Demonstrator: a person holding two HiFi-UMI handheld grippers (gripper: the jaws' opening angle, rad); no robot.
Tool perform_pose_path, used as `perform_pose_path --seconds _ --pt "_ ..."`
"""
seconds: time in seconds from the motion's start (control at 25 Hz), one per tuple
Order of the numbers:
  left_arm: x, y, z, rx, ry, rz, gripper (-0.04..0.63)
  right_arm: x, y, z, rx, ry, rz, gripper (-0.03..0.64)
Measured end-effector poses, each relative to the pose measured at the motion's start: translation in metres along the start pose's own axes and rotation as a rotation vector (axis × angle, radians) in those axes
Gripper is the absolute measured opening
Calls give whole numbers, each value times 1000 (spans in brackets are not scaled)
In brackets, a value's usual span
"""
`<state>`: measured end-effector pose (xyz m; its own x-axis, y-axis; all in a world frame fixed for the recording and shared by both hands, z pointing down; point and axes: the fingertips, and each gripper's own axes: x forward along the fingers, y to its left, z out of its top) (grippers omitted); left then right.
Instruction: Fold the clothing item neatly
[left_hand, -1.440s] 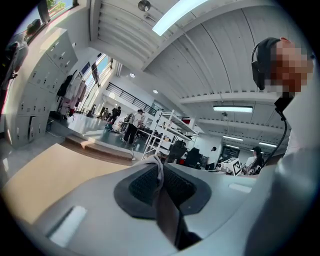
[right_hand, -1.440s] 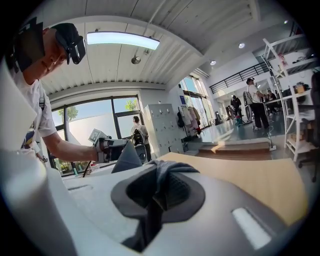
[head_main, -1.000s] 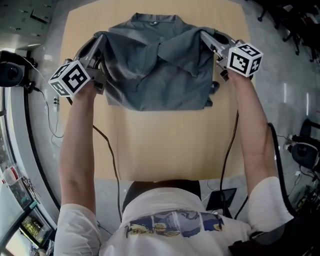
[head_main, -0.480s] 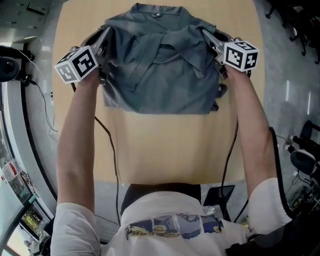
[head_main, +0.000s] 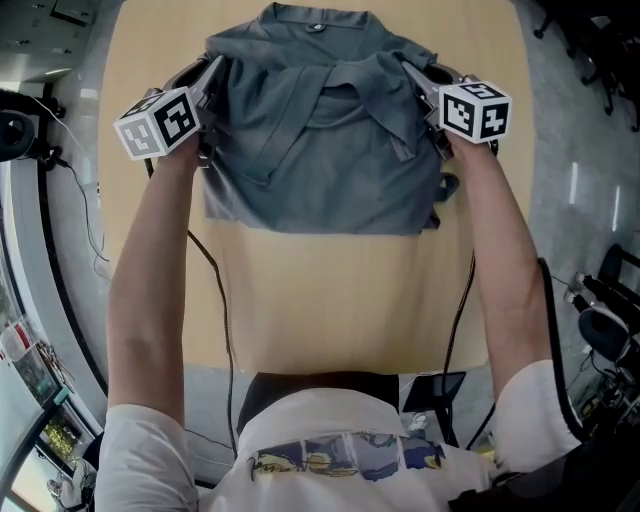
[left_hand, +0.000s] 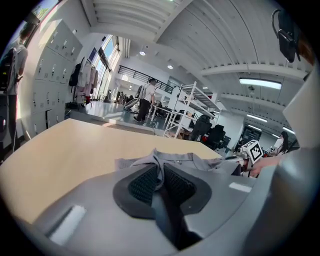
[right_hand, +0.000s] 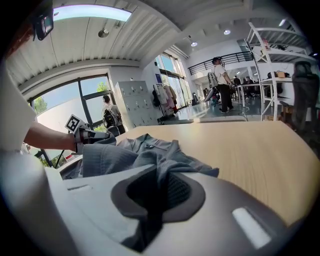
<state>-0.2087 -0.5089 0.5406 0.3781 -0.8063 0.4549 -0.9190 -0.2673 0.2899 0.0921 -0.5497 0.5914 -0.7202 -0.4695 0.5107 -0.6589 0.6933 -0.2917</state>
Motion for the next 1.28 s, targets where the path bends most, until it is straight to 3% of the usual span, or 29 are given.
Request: perform_pose_path --seconds 0.2,0.48,0.68,1.0,1.28 --pt "8 2 -19 13 68 6 59 3 0 -4 -15 38 3 20" --pt "6 4 -12 34 69 22 196 -8 3 3 8 14 20 39" --pt "-6 8 -1 35 64 25 234 -30 1 14 40 -13 23 81" --pt "-39 14 7 33 22 57 242 -73 0 5 60 -40 -51 95" --pt "-92 -2 6 85 -24 62 245 -114 38 -16 30 -45 -102 95"
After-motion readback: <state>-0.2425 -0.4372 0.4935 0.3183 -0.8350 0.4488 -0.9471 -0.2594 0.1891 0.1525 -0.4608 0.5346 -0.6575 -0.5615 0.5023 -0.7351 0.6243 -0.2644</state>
